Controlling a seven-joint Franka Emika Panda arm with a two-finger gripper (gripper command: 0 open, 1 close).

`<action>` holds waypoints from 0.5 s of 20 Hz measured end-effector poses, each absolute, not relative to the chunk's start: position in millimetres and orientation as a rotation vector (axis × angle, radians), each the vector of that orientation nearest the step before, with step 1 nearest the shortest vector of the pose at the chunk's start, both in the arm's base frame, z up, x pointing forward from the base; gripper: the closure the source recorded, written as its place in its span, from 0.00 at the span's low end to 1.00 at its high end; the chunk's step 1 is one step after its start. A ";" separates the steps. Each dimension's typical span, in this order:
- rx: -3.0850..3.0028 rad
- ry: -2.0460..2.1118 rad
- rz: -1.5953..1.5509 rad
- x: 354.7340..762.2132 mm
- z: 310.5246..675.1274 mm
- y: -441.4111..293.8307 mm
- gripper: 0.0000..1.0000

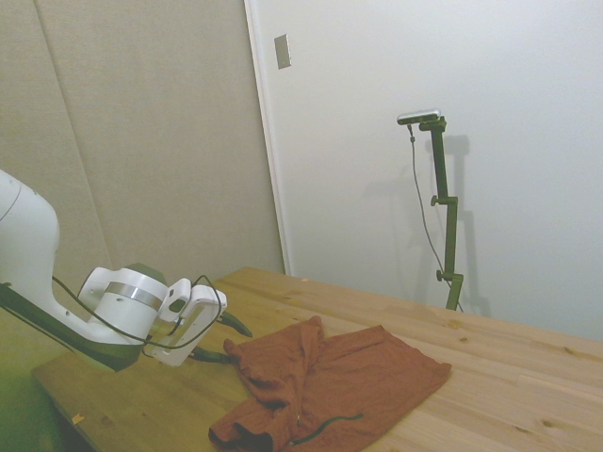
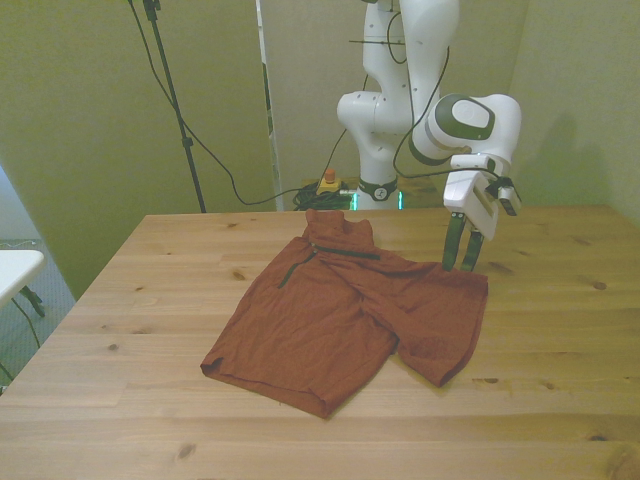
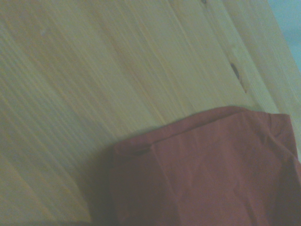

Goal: Fold the shorts

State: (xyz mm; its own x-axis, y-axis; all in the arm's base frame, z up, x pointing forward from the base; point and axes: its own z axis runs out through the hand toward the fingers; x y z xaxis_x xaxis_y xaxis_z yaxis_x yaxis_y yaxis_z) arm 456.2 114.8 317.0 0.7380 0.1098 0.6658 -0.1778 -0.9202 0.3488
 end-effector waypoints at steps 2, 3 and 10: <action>2.551 -0.078 1.024 463.4 316.3 108.4 1.00; 2.554 -0.090 1.031 467.2 316.0 106.1 1.00; 2.552 -0.127 1.065 488.5 311.2 92.1 1.00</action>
State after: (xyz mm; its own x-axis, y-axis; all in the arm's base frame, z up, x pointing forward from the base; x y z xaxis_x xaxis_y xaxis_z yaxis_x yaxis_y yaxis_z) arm 488.5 92.1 311.2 0.7103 0.0586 0.7014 -0.2217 -0.9272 0.3020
